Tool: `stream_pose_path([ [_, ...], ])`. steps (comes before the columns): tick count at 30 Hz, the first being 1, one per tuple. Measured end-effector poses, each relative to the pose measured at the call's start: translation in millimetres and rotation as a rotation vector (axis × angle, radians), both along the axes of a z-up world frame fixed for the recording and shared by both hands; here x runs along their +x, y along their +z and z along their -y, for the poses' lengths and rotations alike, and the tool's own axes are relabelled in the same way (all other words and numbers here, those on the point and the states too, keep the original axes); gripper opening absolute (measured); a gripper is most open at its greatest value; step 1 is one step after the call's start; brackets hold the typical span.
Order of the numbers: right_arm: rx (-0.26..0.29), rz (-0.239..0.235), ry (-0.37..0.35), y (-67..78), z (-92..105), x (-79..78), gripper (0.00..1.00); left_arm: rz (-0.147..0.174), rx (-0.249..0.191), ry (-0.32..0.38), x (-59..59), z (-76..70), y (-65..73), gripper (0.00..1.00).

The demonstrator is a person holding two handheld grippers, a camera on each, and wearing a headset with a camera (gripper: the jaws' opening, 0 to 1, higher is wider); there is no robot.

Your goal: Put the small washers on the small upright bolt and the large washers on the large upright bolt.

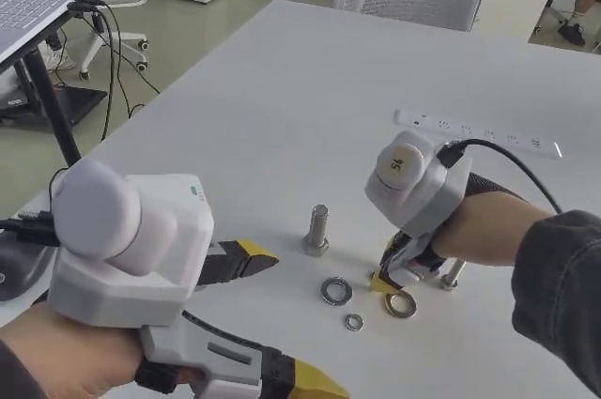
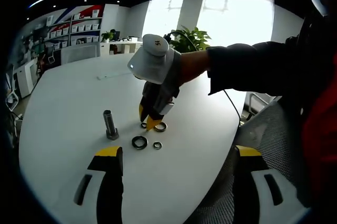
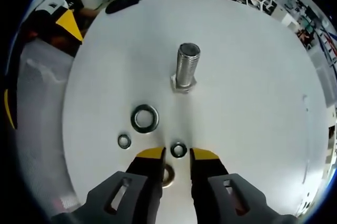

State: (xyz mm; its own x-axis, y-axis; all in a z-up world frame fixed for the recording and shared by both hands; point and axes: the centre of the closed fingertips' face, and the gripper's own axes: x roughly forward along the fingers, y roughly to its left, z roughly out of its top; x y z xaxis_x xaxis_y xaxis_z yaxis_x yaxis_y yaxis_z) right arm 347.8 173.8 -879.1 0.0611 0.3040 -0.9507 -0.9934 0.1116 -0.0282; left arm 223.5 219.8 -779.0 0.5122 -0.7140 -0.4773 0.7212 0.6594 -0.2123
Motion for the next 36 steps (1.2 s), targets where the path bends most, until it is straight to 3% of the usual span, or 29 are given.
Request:
stream_pose_path([
  [36, 0.003, 0.004, 0.030, 0.3, 0.0, -3.0, 0.14, -0.003, -0.002, -0.005, -1.7, 0.7, 0.4, 0.86],
])
